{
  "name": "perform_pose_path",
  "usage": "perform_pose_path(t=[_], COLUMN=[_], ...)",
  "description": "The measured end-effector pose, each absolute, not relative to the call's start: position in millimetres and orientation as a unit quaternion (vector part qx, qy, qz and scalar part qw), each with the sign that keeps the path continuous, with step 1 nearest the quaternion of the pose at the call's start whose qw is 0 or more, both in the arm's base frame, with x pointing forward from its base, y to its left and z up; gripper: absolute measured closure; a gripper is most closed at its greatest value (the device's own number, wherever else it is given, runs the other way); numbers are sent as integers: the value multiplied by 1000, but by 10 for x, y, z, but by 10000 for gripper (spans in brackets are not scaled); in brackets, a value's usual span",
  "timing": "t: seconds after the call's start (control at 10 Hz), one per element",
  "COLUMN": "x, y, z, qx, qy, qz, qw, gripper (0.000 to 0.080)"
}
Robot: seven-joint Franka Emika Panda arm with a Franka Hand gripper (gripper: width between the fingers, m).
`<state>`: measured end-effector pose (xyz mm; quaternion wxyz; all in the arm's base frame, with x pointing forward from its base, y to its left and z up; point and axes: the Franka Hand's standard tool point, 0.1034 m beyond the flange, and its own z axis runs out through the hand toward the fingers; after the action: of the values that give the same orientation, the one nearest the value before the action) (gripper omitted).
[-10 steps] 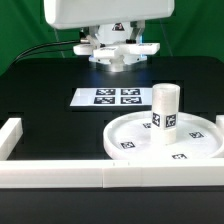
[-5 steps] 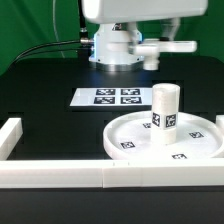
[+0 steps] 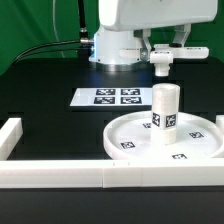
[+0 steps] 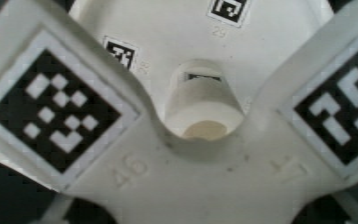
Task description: Assemble round table
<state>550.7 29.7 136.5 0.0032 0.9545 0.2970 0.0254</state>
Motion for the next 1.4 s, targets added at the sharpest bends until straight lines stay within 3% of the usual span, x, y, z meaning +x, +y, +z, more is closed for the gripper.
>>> perform_pose_path(t=[1.4], x=[5537], y=[358], z=[1063], qx=[942], qy=[335], qz=[12], qw=[-1], gripper=[351])
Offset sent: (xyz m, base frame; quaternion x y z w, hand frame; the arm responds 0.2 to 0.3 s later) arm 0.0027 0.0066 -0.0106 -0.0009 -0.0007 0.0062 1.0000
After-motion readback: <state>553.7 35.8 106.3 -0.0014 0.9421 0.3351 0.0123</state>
